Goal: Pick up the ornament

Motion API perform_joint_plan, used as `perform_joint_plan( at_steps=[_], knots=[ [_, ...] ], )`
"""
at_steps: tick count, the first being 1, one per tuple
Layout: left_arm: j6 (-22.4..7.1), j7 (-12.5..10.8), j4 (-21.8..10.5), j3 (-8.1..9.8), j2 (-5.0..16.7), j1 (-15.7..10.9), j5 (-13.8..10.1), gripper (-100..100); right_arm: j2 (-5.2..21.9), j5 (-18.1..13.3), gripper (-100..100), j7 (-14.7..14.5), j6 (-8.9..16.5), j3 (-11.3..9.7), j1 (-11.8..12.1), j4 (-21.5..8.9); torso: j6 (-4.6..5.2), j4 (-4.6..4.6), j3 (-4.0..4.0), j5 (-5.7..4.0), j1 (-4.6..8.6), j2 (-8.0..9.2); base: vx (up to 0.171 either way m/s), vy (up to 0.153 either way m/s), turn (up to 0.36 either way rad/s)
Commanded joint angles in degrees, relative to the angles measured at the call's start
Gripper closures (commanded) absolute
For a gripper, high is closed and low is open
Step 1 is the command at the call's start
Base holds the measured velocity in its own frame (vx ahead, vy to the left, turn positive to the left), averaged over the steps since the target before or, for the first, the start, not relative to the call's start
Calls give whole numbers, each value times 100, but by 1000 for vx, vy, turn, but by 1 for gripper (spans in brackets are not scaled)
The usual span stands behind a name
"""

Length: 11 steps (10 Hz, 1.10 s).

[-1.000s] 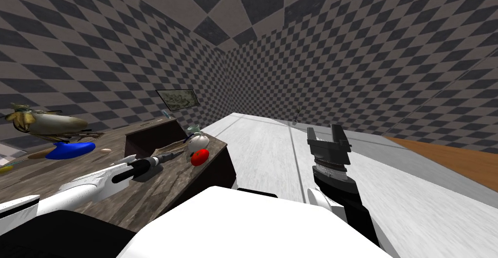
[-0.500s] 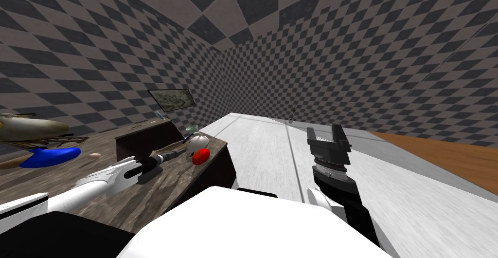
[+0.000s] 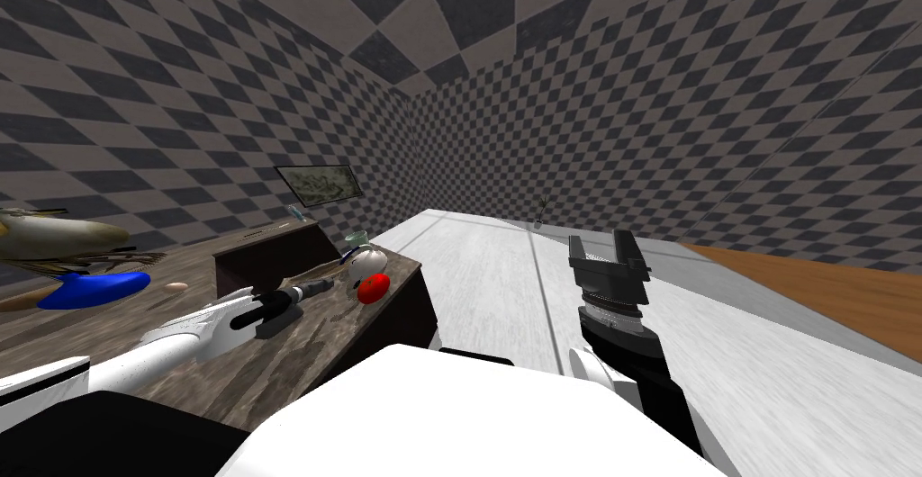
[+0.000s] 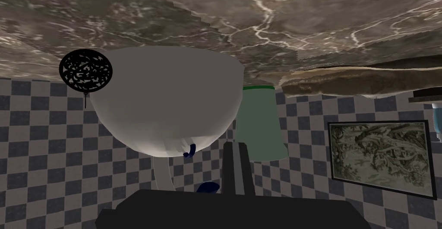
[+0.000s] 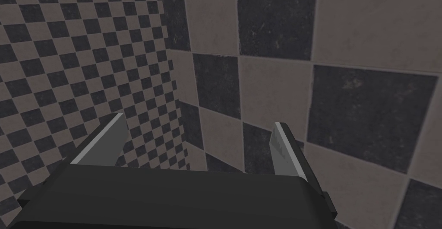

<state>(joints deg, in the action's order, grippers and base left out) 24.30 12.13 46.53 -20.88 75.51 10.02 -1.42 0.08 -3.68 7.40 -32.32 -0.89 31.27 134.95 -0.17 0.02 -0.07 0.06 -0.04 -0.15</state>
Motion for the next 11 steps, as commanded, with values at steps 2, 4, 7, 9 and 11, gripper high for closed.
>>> perform_joint_plan(
  at_steps=[2, 4, 7, 9, 11],
  knots=[
    [0, 0, 0, 0, 0, 0, 0, 0, 0, 0, 0, 0, 0, 0, 0, 0, 0, 0, 0, 0, 0, 0, 0, 0, 0],
    [160, -236, 222, -311, 120, 148, -192, -100, 0, 0, 0, 0, 0, 0, -1, 0, 1, -3, 9, 1, -3, 18, -94, 12, -70],
    [330, -487, 460, -620, 270, 305, -379, -100, 0, 0, 0, 0, 0, 0, -2, 0, -2, -11, 28, 3, -14, 48, -117, 30, -44],
    [487, -754, 701, -946, 441, 467, -550, -100, 0, 0, 0, 0, 0, 0, -1, 0, -2, -9, 24, 2, -6, 40, -105, 20, -56],
    [573, -936, 854, -1165, 566, 572, -642, -100, 0, 0, 0, 0, 0, 0, -1, 0, -2, -9, 23, 2, -9, 38, -81, 17, -37]
  ],
)
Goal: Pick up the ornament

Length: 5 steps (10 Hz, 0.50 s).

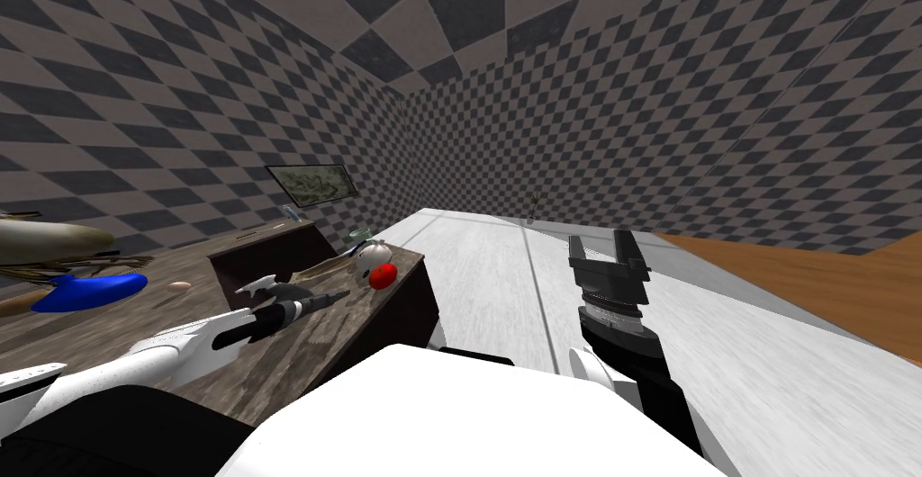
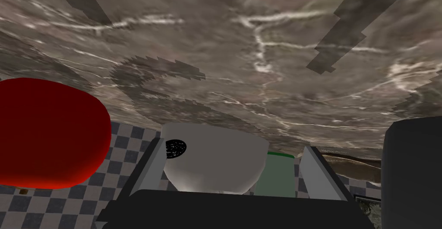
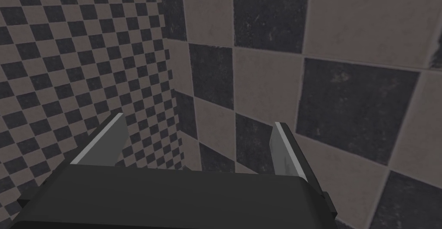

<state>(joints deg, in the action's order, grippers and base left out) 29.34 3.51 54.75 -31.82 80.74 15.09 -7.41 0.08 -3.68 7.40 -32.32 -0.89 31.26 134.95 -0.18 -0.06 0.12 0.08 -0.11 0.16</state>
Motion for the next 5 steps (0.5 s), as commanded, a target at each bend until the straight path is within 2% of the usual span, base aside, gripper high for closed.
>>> perform_joint_plan(
  at_steps=[1, 2, 3, 5],
  knots=[
    [112, -181, 116, -189, 128, 125, -84, -100, 0, 0, 0, 0, 0, 0, 0, 0, 0, 0, 0, 0, 0, 0, -66, 19, -32],
    [131, -229, 153, -238, 170, 152, -98, -100, 0, 0, 0, 0, 0, 0, 0, 0, -1, 1, -2, 1, -2, -3, -40, 26, -7],
    [183, -357, 249, -343, 306, 226, -124, -100, 0, 0, 0, 0, 0, 0, 1, 0, -1, 2, -7, 0, -4, -12, 15, 26, 21],
    [271, -499, 364, -392, 512, 321, -142, -100, 0, 0, 0, 0, 0, 0, 2, 0, 0, 11, -29, 0, -1, -52, 108, 4, 42]
  ],
)
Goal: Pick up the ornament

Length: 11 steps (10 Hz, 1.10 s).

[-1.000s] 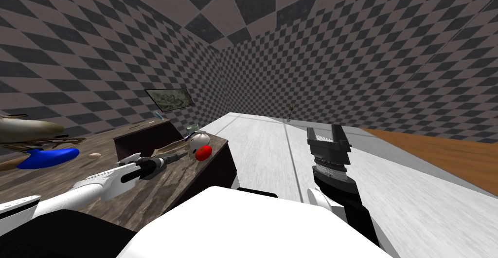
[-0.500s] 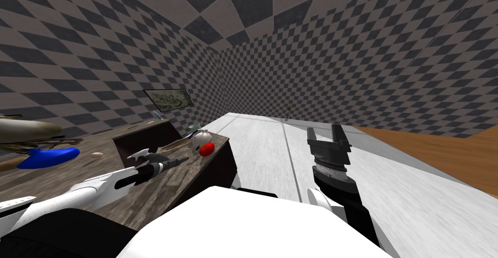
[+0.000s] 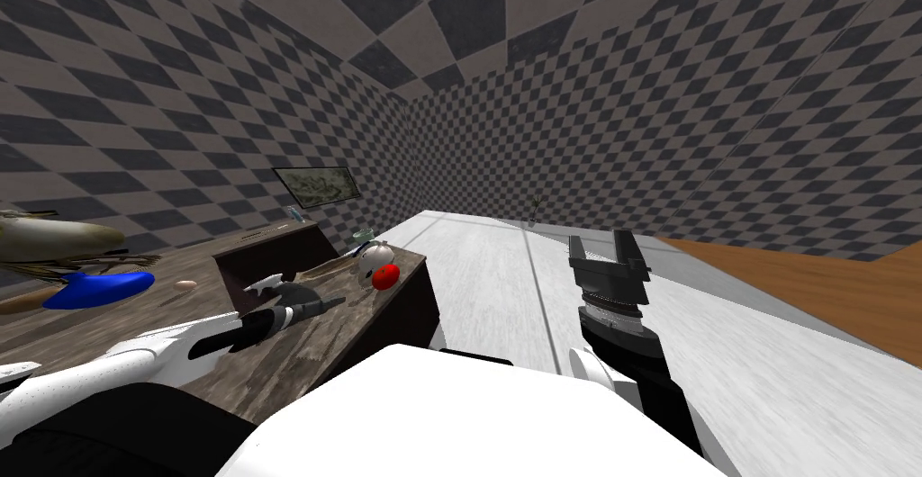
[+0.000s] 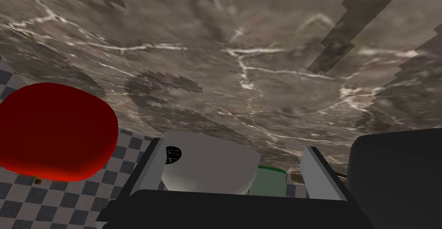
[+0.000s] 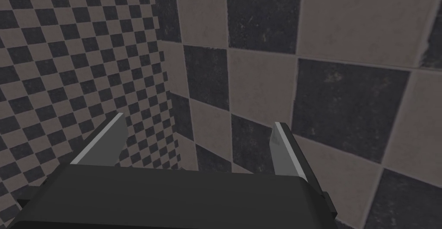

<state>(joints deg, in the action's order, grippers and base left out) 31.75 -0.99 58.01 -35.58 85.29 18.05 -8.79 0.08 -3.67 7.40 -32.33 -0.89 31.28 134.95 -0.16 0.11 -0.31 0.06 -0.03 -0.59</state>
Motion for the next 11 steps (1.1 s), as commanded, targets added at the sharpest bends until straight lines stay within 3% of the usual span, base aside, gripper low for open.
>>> perform_joint_plan(
  at_steps=[1, 6, 9, 10, 11],
  knots=[
    [88, -112, 97, -16, 167, 78, -12, -100, 0, 0, 0, 0, 0, 0, 0, 0, 0, 0, 0, 0, 0, 0, 183, -17, 73],
    [334, -313, 330, 19, 545, 316, -58, -100, 0, 0, 0, 0, 0, 0, 1, 1, 3, 13, -32, -4, 22, -53, 211, -43, 57],
    [367, -342, 359, 15, 586, 354, -52, -100, 0, 0, 0, 0, 0, 0, 1, 1, 3, 10, -23, -1, 5, -36, 159, -20, 31],
    [371, -347, 364, 16, 591, 357, -53, 0, 0, 0, 0, 0, 0, 0, -1, 1, 3, 5, -6, 1, -1, -5, 16, -2, -4],
    [317, -294, 283, 53, 417, 319, 6, -100, 0, 0, 0, 0, 0, 0, -1, 0, 2, -3, 10, 2, -4, 22, 22, 3, -75]
  ],
)
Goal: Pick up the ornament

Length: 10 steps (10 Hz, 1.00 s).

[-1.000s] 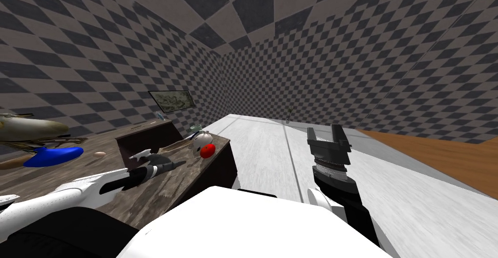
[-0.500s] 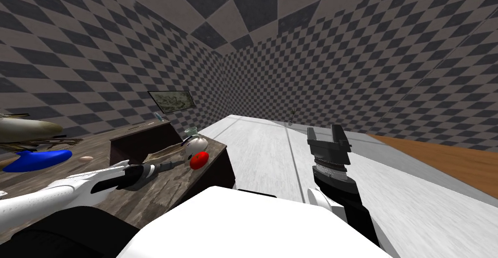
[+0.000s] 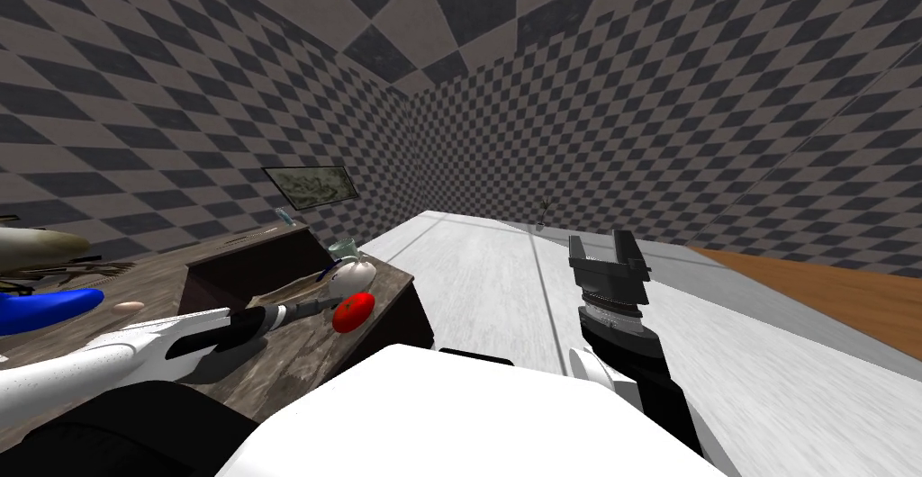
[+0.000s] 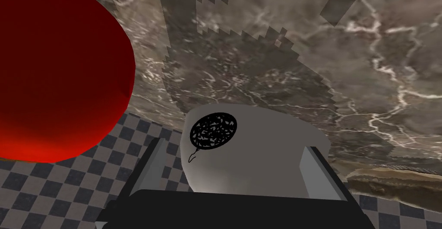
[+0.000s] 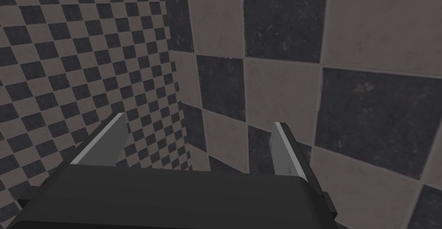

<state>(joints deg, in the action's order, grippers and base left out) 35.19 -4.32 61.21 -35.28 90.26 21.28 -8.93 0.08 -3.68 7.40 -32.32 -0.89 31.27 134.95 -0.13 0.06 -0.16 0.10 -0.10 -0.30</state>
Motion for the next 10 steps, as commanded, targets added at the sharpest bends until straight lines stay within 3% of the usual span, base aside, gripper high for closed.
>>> perform_joint_plan(
  at_steps=[1, 2, 3, 7, 8, 9, 10],
  knots=[
    [-55, 65, -78, 41, -167, -23, 49, -100, 0, 0, 0, 0, 0, 0, 0, 0, 0, 0, 0, 0, 0, 0, 23, 10, -68],
    [-49, 41, -25, 31, -103, -8, 25, -100, 0, 0, 0, 0, 0, 0, 0, 0, -2, -1, 2, 1, -3, 3, 9, 6, -10],
    [-61, 52, -27, 35, -113, -8, 27, 100, 0, 0, 0, 0, 0, 0, 0, 0, -3, -2, 5, -1, -2, 8, 0, 0, 0],
    [-65, 56, -31, 31, -108, -5, 31, 100, 0, 0, 0, 0, 0, 0, 0, 0, -3, -7, 12, 2, -2, 17, 0, 0, 0],
    [-67, 58, -32, 30, -107, -3, 33, 0, 0, 0, 0, 0, 0, 0, 0, 0, -3, -8, 13, 3, -2, 18, 0, 0, 0],
    [17, -6, 31, -7, 65, 27, -30, 100, 0, 0, 0, 0, 0, 0, 0, 0, -3, -9, 14, 4, -2, 19, -15, -4, 86],
    [-40, 52, 29, 31, -7, 48, -23, 100, 0, 0, 0, 0, 0, 0, 0, 0, -11, -12, 19, 1, 0, 28, -9, -3, 30]
  ],
)
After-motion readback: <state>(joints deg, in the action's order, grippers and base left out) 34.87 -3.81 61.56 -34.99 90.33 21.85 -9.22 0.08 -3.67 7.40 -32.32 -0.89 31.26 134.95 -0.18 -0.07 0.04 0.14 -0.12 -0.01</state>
